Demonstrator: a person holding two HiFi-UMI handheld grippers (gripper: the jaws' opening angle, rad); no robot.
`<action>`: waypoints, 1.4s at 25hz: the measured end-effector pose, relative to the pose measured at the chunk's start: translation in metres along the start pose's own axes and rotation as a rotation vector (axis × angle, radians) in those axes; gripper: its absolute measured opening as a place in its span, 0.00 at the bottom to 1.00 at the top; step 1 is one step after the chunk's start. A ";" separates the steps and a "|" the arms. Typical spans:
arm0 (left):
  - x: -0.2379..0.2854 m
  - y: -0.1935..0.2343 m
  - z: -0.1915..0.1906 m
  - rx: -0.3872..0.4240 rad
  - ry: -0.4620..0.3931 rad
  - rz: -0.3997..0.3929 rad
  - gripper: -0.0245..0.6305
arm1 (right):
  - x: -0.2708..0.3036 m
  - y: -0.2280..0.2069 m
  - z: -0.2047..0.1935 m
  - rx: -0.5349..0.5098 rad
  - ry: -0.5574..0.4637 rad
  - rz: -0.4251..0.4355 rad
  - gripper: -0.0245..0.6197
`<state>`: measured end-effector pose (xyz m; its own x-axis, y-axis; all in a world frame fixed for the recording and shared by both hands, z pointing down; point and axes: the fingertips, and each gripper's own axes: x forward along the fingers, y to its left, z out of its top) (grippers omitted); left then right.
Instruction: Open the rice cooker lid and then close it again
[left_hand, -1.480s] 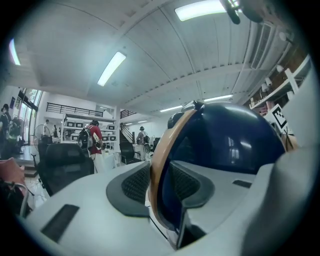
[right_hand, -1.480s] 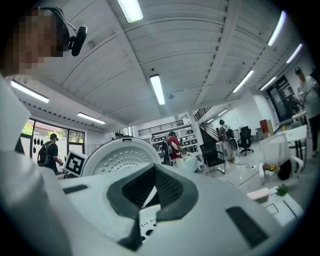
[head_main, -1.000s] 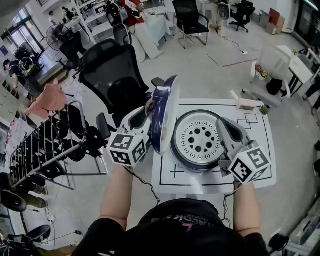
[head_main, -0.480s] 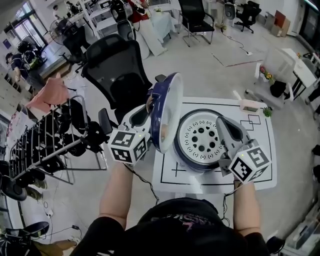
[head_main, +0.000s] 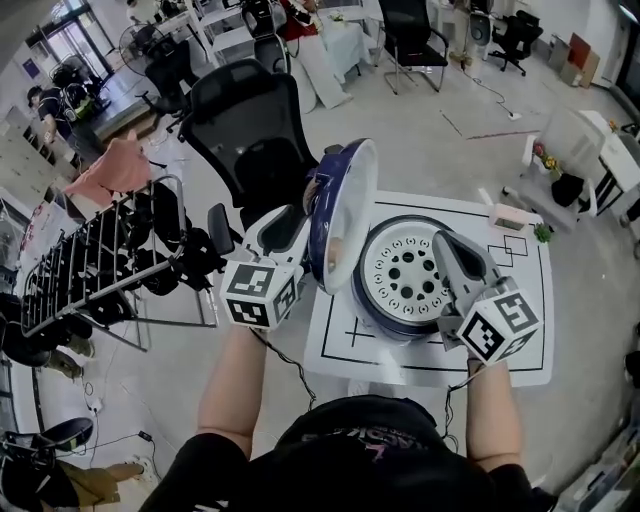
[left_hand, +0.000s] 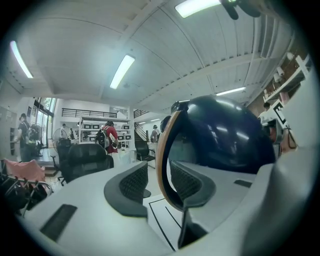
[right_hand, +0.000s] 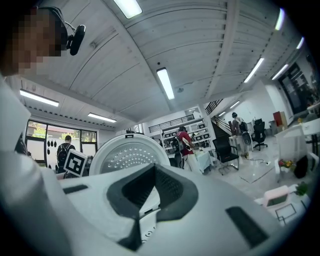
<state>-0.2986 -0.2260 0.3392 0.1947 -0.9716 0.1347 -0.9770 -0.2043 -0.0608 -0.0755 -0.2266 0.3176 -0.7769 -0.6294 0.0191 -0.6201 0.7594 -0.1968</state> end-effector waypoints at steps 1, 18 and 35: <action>-0.005 -0.001 0.001 -0.001 -0.002 0.014 0.26 | -0.002 0.002 0.000 -0.001 0.002 0.011 0.04; -0.112 -0.054 -0.005 -0.054 0.012 0.250 0.27 | -0.061 0.031 0.003 -0.016 0.043 0.215 0.04; -0.170 -0.190 -0.016 -0.082 0.009 0.230 0.28 | -0.152 0.046 -0.006 -0.013 0.050 0.315 0.04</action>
<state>-0.1471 -0.0198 0.3439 -0.0345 -0.9902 0.1354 -0.9994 0.0333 -0.0108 0.0130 -0.0947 0.3117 -0.9350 -0.3545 0.0079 -0.3496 0.9178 -0.1881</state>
